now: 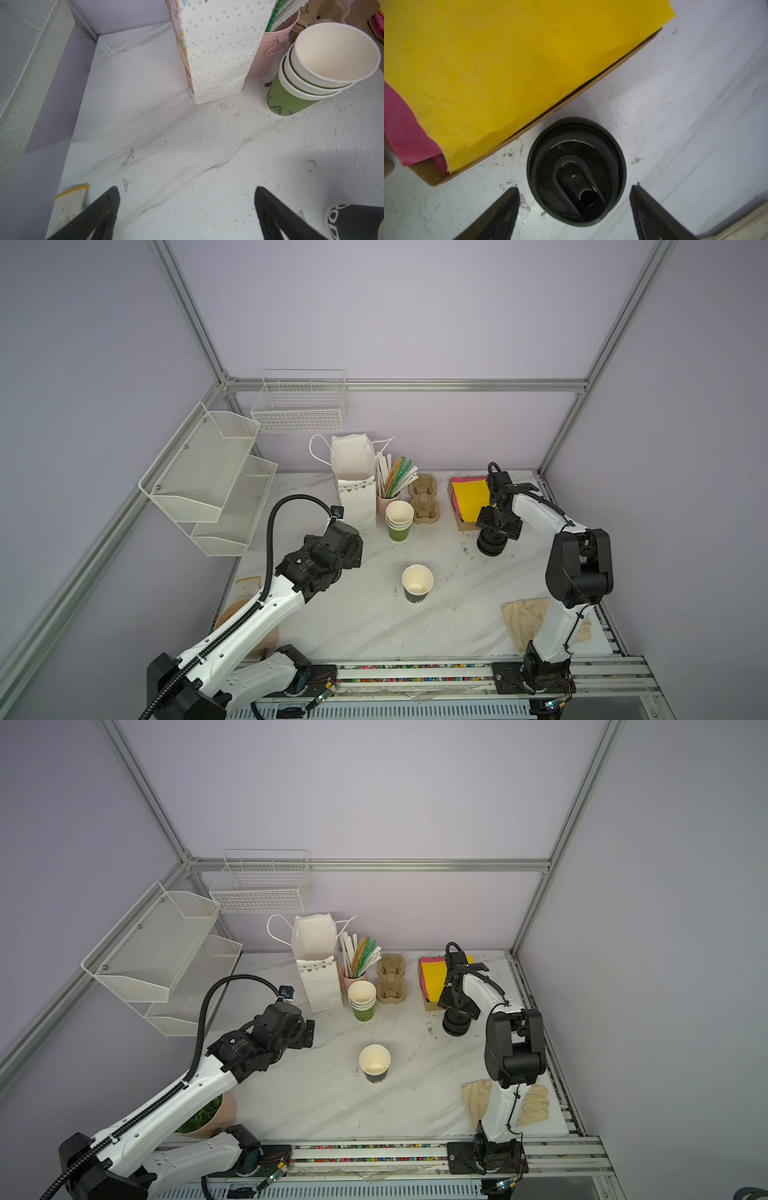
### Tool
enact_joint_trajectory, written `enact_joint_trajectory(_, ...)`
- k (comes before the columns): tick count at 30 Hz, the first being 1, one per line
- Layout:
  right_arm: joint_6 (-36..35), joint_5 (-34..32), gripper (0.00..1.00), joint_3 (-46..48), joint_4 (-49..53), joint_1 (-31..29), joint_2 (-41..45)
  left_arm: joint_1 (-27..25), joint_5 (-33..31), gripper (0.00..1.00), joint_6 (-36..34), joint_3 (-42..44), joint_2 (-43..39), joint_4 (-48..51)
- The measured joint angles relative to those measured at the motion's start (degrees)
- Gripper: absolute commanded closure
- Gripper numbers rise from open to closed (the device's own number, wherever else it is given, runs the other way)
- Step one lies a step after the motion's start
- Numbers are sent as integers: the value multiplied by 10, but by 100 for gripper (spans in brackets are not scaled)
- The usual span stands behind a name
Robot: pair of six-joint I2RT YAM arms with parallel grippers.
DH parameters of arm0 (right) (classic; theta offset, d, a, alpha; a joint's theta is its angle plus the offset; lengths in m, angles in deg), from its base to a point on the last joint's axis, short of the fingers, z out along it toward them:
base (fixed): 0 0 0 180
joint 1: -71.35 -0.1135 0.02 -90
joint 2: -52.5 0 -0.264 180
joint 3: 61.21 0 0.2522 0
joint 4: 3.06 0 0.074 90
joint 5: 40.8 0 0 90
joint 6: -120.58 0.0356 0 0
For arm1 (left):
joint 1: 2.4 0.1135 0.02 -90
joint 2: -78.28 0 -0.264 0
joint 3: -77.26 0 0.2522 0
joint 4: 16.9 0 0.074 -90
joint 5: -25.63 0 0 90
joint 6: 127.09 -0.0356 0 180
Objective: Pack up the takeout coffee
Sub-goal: 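Close the right gripper around the rim of the black lid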
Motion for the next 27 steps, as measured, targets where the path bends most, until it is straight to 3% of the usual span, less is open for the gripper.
enact_joint_trajectory(27,-4,3,15,20,-14,0,-20,0,-10,0,-10,1,1,0)
